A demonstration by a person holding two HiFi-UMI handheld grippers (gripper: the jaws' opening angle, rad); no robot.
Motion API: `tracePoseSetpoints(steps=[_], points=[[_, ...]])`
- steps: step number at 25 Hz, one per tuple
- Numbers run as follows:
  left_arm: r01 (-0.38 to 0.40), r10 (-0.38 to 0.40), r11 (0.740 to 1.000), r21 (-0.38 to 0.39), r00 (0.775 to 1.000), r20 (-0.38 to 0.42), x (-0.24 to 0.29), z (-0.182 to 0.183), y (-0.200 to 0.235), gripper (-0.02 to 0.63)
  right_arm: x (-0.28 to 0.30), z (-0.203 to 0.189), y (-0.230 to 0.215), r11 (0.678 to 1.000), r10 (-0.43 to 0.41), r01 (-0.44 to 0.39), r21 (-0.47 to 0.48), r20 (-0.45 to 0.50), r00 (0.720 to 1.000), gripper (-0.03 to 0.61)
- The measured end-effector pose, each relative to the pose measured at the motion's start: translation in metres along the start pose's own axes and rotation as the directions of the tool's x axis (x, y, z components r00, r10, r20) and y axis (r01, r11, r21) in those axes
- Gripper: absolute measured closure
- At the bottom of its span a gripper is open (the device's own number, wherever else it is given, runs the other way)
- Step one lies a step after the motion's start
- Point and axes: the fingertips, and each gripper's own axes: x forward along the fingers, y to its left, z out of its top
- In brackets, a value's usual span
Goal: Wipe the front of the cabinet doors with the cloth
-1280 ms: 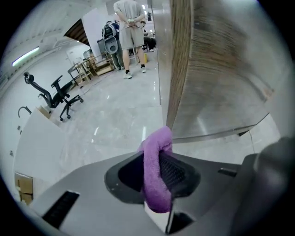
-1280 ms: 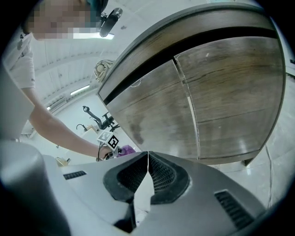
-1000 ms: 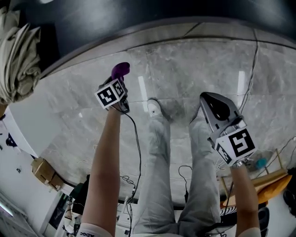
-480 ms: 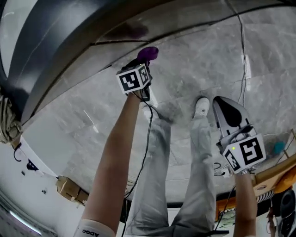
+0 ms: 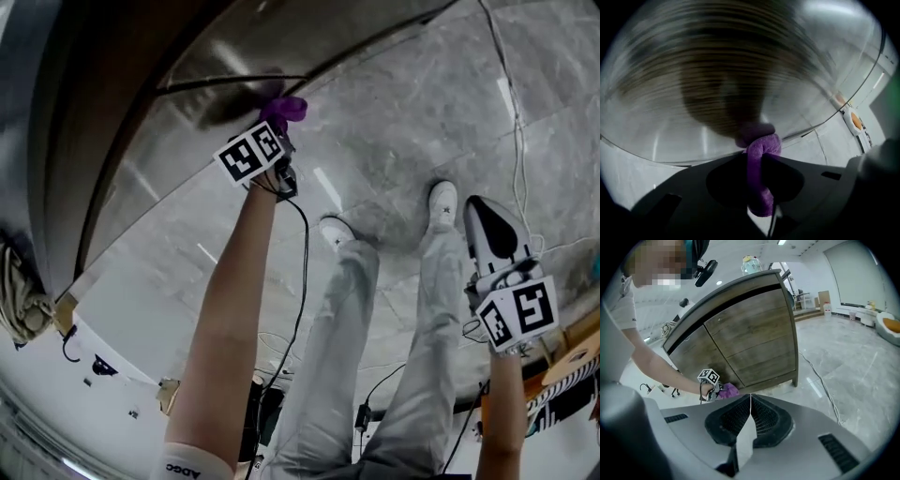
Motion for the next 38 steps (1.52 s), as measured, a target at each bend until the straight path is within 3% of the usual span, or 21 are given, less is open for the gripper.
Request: tracePoseSetpoints(steps=[2, 5, 12, 14, 18, 20, 22, 24, 26, 29, 33, 35, 38], points=[[-0.022, 0.022, 1.000, -0.011, 1.000, -0.008, -0.010, -0.007, 0.030, 0.529, 0.011, 0.005, 0.019, 1.000, 0.020, -0.020, -0.017, 0.004, 1.000, 0.552], [-0.094, 0.092, 0.992, -0.089, 0.995, -0.026, -0.029, -0.021, 0.088, 0.529, 0.031, 0.019, 0.057, 0.995, 0.076, -0.076, -0.069, 0.004, 0.997, 0.552], [-0.254, 0.255, 0.945, -0.204, 0.967, -0.021, -0.086, -0.046, 0.210, 0.529, 0.066, 0.044, 0.138, 0.959, 0.202, -0.200, -0.203, -0.012, 0.979, 0.552], [-0.325, 0.336, 0.920, -0.219, 0.942, 0.011, -0.112, -0.048, 0.243, 0.529, 0.068, 0.042, 0.157, 0.953, 0.216, -0.216, -0.215, -0.023, 0.976, 0.551], [-0.460, 0.495, 0.841, -0.285, 0.867, 0.062, -0.176, -0.067, 0.302, 0.531, 0.068, 0.036, 0.181, 0.924, 0.268, -0.279, -0.263, -0.075, 0.960, 0.552], [-0.473, 0.519, 0.815, -0.333, 0.853, 0.057, -0.205, -0.084, 0.319, 0.531, 0.065, 0.035, 0.191, 0.904, 0.295, -0.312, -0.292, -0.102, 0.950, 0.552], [-0.447, 0.509, 0.807, -0.385, 0.858, 0.071, -0.236, -0.097, 0.327, 0.531, 0.055, 0.037, 0.202, 0.894, 0.308, -0.330, -0.305, -0.118, 0.944, 0.552], [-0.397, 0.480, 0.824, -0.404, 0.869, 0.125, -0.270, -0.105, 0.318, 0.531, 0.040, 0.042, 0.212, 0.887, 0.316, -0.340, -0.311, -0.125, 0.940, 0.552], [-0.356, 0.447, 0.863, -0.359, 0.869, 0.211, -0.310, -0.107, 0.289, 0.531, 0.023, 0.054, 0.217, 0.874, 0.327, -0.353, -0.333, -0.134, 0.935, 0.552], [-0.297, 0.375, 0.920, -0.254, 0.853, 0.362, -0.383, -0.098, 0.218, 0.531, -0.014, 0.084, 0.220, 0.838, 0.348, -0.380, -0.392, -0.152, 0.925, 0.552], [-0.142, 0.222, 0.971, -0.191, 0.826, 0.519, -0.491, -0.071, 0.100, 0.531, -0.101, 0.140, 0.219, 0.806, 0.353, -0.371, -0.462, -0.128, 0.927, 0.552], [-0.055, 0.131, 0.988, -0.142, 0.787, 0.603, -0.540, -0.043, 0.045, 0.531, -0.143, 0.181, 0.213, 0.807, 0.348, -0.330, -0.489, -0.057, 0.936, 0.552], [0.030, 0.005, 0.999, -0.036, 0.703, 0.711, -0.609, 0.003, -0.029, 0.531, -0.202, 0.247, 0.203, 0.824, 0.335, -0.252, -0.507, 0.077, 0.939, 0.552]])
